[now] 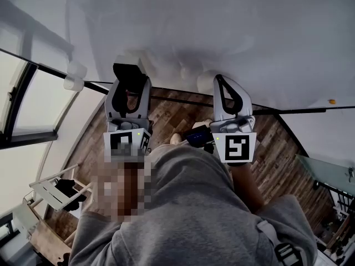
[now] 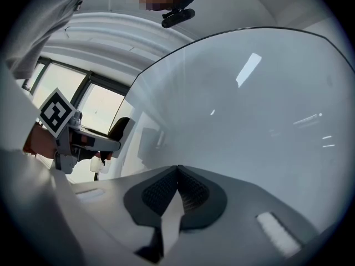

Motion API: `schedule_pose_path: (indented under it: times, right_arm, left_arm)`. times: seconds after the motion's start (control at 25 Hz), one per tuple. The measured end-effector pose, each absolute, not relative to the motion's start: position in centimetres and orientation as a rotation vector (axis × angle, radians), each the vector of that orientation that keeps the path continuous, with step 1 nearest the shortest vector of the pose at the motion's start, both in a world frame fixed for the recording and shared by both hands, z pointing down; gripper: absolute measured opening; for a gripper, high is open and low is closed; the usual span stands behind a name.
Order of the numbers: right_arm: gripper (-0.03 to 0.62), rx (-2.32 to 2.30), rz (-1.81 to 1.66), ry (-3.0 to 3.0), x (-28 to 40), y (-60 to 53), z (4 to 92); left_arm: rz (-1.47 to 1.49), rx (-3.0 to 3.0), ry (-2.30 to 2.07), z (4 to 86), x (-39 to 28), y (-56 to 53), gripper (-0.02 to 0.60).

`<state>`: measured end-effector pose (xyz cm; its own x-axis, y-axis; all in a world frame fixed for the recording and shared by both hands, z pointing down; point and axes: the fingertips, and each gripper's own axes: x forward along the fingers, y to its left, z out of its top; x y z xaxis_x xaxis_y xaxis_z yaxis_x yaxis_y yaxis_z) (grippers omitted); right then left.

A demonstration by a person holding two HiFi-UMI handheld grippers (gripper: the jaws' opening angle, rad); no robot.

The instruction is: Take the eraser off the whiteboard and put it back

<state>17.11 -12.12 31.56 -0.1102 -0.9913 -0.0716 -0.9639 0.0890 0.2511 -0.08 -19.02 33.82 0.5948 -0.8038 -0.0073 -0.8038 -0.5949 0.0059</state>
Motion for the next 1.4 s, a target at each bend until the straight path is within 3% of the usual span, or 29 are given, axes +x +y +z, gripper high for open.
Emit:
schedule_pose_path:
  times: [1.4]
  right_arm:
    - [0.012,1.999,-0.345,-2.239,18.8,-11.8,31.4]
  left_arm:
    - [-0.023,2.809,-1.345,34.8,4.0,-20.3,0.236]
